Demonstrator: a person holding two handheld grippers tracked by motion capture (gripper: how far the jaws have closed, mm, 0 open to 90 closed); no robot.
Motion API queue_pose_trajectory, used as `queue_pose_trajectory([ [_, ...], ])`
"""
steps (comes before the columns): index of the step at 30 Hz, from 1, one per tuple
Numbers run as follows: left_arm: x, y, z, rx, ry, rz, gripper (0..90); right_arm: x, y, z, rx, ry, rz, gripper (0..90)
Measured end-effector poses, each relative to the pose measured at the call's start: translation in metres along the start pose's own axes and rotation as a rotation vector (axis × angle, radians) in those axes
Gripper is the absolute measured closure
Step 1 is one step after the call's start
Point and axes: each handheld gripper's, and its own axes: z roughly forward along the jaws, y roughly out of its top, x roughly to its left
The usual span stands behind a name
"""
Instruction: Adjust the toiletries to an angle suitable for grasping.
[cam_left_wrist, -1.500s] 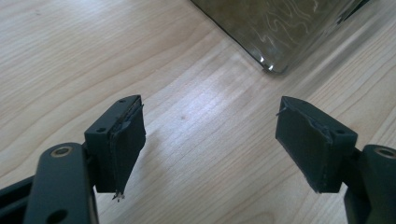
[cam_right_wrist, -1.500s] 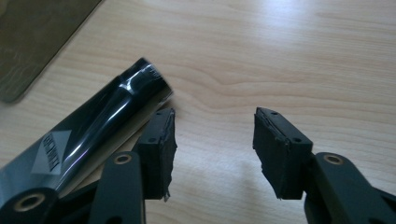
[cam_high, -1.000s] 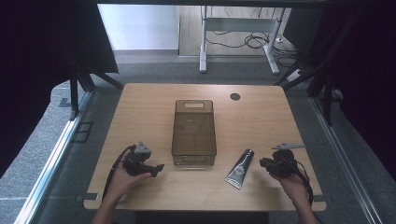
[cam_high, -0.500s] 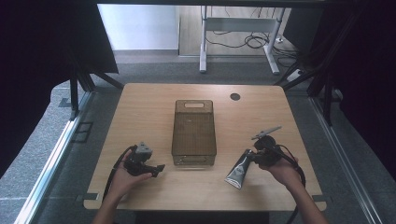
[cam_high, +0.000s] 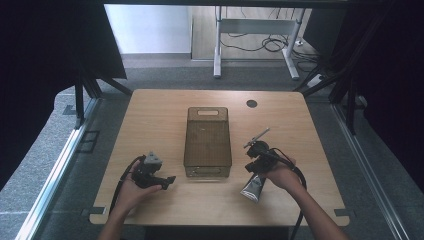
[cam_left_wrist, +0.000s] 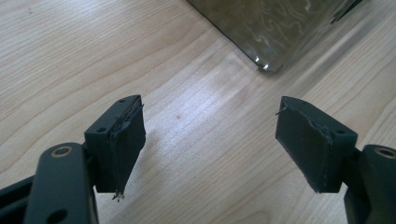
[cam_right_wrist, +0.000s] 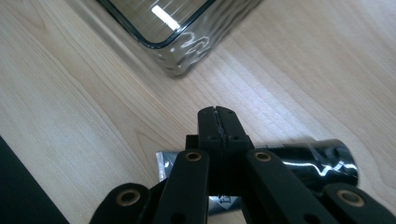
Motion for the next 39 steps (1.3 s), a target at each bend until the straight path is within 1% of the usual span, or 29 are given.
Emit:
queue_pose_trajectory([
  [3,0.0,0.0,0.002,0.011,0.002,0.001,24.5,0.004,0.003,0.008,0.029,0.006,-0.025,89.5],
  [5,0.0,0.0,0.002,0.013,0.0,0.004,24.5,0.006,0.004,0.012,0.045,0.014,-0.03,89.4],
  [6,0.0,0.0,0.002,0.011,-0.001,-0.002,24.5,0.006,0.004,0.014,0.051,0.014,-0.033,89.4],
  [9,0.001,0.0,0.0,0.005,0.0,0.001,24.5,0.008,0.004,0.021,0.078,0.019,-0.036,89.4],
  [12,0.001,0.0,-0.001,-0.004,0.001,-0.009,24.5,0.009,0.002,0.028,0.095,0.023,-0.036,89.4],
  [15,0.001,0.0,0.0,0.001,0.0,-0.007,24.5,0.01,0.0,0.033,0.106,0.028,-0.04,89.4],
  [16,0.001,0.0,0.001,0.005,0.001,0.0,24.5,0.01,-0.001,0.035,0.112,0.031,-0.043,89.4],
  [19,0.0,0.0,0.001,0.007,-0.002,-0.002,24.5,0.011,-0.004,0.041,0.126,0.038,-0.04,89.4],
  [24,0.0,0.0,0.001,0.009,-0.001,0.002,24.5,0.012,-0.009,0.048,0.135,0.043,-0.033,89.5],
  [28,-0.001,0.0,0.002,0.012,-0.001,0.006,24.5,0.012,-0.011,0.054,0.146,0.049,-0.038,89.5],
  [30,-0.001,0.0,0.002,0.012,-0.002,0.006,24.5,0.012,-0.012,0.056,0.143,0.051,-0.038,89.5],
  [34,0.0,0.0,0.002,0.01,-0.001,0.002,24.5,0.012,-0.012,0.058,0.147,0.055,-0.04,89.5],
  [39,0.0,0.0,0.001,0.009,-0.003,-0.003,24.5,0.012,-0.014,0.058,0.153,0.057,-0.032,89.5],
])
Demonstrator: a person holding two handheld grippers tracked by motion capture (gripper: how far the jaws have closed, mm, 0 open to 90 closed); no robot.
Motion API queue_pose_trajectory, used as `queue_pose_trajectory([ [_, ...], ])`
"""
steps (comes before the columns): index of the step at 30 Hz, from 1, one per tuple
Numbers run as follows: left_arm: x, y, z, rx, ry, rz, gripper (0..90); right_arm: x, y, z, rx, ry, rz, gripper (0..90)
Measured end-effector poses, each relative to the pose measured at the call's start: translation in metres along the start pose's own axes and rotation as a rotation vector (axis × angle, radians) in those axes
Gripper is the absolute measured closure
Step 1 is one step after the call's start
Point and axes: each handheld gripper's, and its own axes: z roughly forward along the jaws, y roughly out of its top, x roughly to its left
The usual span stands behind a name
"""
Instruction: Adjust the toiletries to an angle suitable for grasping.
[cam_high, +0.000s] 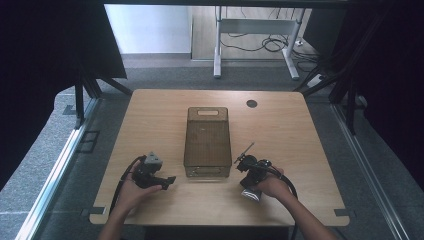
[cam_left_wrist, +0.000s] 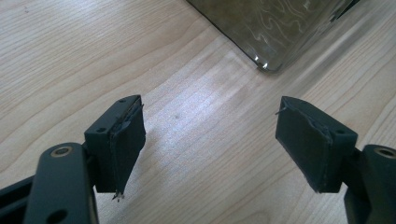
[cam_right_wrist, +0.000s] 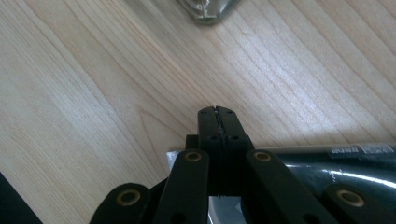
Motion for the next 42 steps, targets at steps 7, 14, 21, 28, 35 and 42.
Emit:
queue_pose_trajectory([
  [7,0.0,0.0,0.0,0.001,0.001,0.0,24.5,-0.002,-0.008,-0.002,-0.002,0.001,0.015,89.5],
  [14,0.0,0.0,0.001,0.005,0.003,0.007,24.5,-0.005,-0.017,-0.005,-0.006,-0.006,0.031,89.5],
  [21,0.0,0.0,0.0,0.002,0.003,0.005,24.5,-0.01,-0.028,-0.007,-0.005,-0.011,0.046,89.5],
  [28,-0.001,0.0,0.001,0.008,0.004,0.003,24.5,-0.017,-0.04,-0.013,-0.008,-0.032,0.073,89.5],
  [35,-0.002,0.0,0.002,0.011,0.004,0.006,24.5,-0.022,-0.046,-0.017,-0.021,-0.04,0.084,89.5],
  [42,-0.001,0.0,0.001,0.008,0.004,0.007,24.5,-0.02,-0.046,-0.034,-0.08,-0.034,0.072,87.4],
])
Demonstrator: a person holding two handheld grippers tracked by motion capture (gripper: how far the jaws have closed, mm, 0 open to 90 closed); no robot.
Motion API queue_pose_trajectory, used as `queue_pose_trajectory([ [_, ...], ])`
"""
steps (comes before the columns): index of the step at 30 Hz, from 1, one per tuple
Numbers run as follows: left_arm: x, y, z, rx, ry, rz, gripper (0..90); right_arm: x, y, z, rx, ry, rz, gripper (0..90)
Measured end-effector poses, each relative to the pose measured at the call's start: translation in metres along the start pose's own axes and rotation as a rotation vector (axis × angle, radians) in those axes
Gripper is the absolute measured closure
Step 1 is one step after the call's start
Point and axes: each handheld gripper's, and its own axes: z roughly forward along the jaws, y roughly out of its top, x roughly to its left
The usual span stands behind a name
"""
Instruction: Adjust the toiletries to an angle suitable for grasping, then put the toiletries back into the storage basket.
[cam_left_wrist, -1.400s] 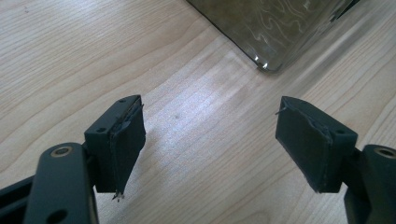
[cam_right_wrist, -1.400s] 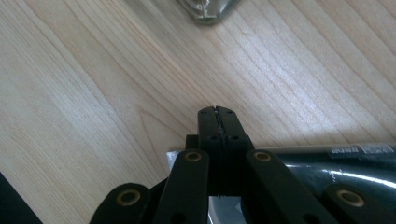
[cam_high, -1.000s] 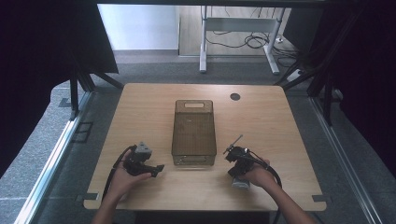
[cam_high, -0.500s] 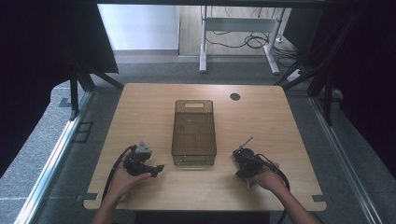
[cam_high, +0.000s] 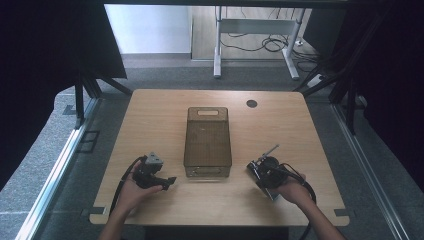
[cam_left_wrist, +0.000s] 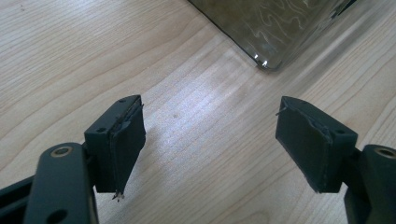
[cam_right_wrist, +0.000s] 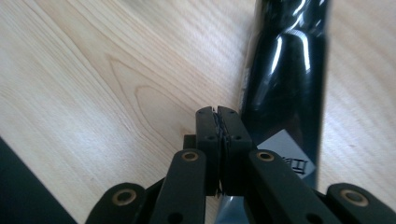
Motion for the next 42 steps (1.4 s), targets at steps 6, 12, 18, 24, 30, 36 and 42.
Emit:
queue_pose_trajectory([
  [6,-0.001,0.0,-0.001,-0.001,-0.001,-0.001,24.5,-0.003,0.002,-0.016,-0.035,-0.019,0.005,82.2],
  [12,-0.001,0.0,0.0,0.0,-0.001,-0.002,24.5,-0.008,0.003,-0.025,-0.074,-0.075,0.021,55.6],
  [18,-0.002,0.0,0.003,0.012,-0.007,0.002,24.3,-0.013,0.004,-0.029,-0.098,-0.086,0.049,44.2],
  [24,-0.002,0.0,0.001,-0.001,-0.012,-0.001,24.3,-0.02,0.006,-0.026,-0.066,-0.113,0.073,38.6],
  [30,-0.001,-0.001,0.004,0.009,-0.014,-0.008,24.3,-0.022,0.011,-0.02,-0.05,-0.127,0.082,32.7],
  [36,-0.002,-0.001,0.004,0.006,-0.017,-0.001,24.3,-0.022,0.018,-0.005,0.0,-0.125,0.079,30.5],
  [42,-0.003,0.0,0.004,0.006,-0.02,0.002,24.3,-0.02,0.025,0.004,0.013,-0.14,0.078,30.1],
])
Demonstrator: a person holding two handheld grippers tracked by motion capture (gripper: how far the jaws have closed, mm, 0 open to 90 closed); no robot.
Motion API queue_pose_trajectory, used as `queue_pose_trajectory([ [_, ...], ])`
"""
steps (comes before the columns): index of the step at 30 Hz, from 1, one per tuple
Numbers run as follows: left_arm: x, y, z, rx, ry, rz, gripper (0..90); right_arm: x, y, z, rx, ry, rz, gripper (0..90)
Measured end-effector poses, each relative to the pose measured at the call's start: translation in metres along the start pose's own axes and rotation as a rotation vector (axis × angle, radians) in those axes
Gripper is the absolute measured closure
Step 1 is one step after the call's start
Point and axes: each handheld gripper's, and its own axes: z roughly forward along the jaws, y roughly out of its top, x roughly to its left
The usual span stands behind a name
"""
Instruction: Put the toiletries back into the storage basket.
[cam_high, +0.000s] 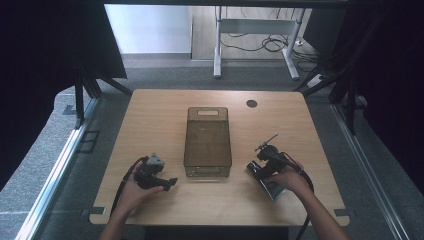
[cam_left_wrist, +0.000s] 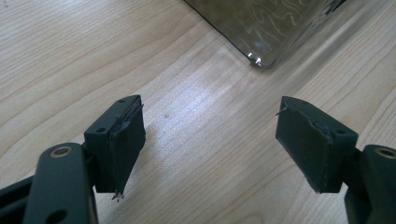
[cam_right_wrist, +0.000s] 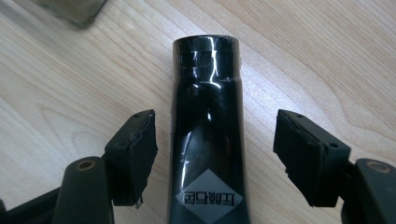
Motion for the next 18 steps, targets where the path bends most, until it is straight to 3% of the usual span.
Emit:
queue_pose_trajectory([
  [11,0.0,0.0,0.001,0.003,-0.003,-0.007,24.3,0.0,-0.001,0.027,0.068,-0.013,-0.018,33.7],
  [18,-0.001,0.0,0.003,0.007,-0.004,-0.004,24.3,-0.001,-0.002,0.028,0.069,0.025,-0.018,43.2],
])
